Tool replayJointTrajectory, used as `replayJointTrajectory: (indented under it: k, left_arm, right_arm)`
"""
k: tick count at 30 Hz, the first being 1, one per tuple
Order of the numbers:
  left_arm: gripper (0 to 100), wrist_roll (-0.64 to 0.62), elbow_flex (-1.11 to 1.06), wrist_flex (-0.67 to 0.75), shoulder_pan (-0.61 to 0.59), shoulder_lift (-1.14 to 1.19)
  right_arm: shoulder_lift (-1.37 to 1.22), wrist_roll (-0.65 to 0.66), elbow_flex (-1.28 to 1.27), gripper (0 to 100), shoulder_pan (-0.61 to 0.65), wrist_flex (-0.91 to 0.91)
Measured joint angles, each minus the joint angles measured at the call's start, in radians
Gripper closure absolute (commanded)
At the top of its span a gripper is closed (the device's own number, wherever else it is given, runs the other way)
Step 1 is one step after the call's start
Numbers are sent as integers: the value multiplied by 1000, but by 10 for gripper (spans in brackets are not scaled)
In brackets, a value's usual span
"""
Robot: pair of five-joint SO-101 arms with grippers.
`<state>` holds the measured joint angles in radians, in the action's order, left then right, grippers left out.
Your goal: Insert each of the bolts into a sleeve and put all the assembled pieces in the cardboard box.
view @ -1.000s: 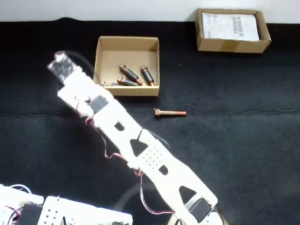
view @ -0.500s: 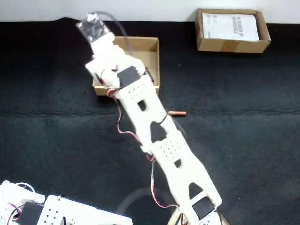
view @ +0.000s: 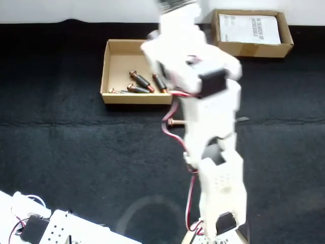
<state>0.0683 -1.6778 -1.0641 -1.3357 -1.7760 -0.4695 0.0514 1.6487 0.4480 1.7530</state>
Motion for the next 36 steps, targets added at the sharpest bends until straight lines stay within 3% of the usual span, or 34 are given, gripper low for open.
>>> replayJointTrajectory:
  k: [8, 14, 20, 29, 36]
  left_arm:
    - [991, 9, 0, -21, 44, 0]
    - [991, 135, 0, -118, 176, 0]
    - [991, 152, 6, -258, 462, -3]
    - [991, 75, 57, -284, 807, -3]
    - [991, 69, 204, -115, 971, -3]
  right_arm:
    - [376, -3, 17, 991, -94, 0]
    - [717, -6, -98, 991, -247, 0]
    - [1143, -6, -592, 991, -353, 0]
    - [1712, -6, -1359, 991, -362, 0]
    - [1981, -6, -1734, 991, -364, 0]
